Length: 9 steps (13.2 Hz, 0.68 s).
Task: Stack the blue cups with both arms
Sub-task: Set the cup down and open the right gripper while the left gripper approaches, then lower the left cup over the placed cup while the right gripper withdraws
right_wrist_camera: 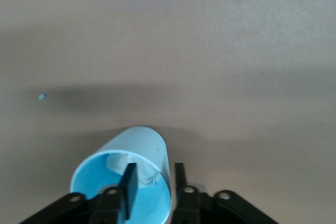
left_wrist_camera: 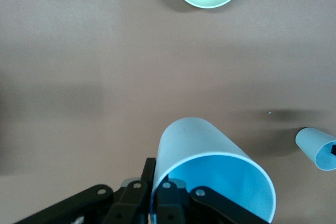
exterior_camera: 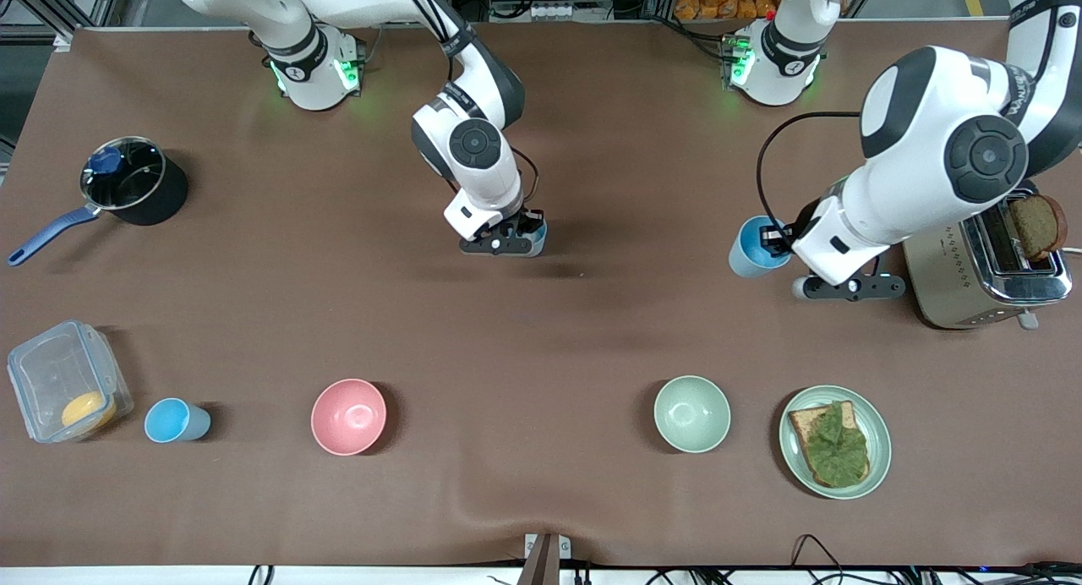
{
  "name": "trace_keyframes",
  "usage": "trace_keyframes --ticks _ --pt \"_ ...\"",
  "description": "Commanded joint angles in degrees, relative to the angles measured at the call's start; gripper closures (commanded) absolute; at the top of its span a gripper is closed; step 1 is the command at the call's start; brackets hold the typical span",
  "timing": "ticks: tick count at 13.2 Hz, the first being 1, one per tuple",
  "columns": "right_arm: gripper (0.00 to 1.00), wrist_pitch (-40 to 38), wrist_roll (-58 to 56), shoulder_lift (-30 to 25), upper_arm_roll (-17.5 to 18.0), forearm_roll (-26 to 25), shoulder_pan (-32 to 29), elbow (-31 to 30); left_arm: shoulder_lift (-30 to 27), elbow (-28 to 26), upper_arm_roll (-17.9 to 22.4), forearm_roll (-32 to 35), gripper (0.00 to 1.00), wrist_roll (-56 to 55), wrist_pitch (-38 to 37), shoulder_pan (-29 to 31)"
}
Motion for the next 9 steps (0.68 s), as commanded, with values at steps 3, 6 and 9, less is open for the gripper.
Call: trace_keyframes --ticks 3,6,9 --pt "0.14 -18.92 0.55 -0.41 -0.04 -0.76 -3.55 13.62 2.28 0.73 -1.13 -2.39 1.00 -9.67 1.04 -5.86" --pt "0.03 -26.41 -1.19 -2.08 0.05 -0.32 -6.98 19.96 3.95 0.82 -1.13 -3.10 1.00 -17.85 5.26 -10.17" --pt "0.00 -33.44 -4.98 -4.19 -0.04 -0.15 -10.93 25.42 4.83 0.91 -1.22 -4.06 1.00 -19.71 6.06 -10.62"
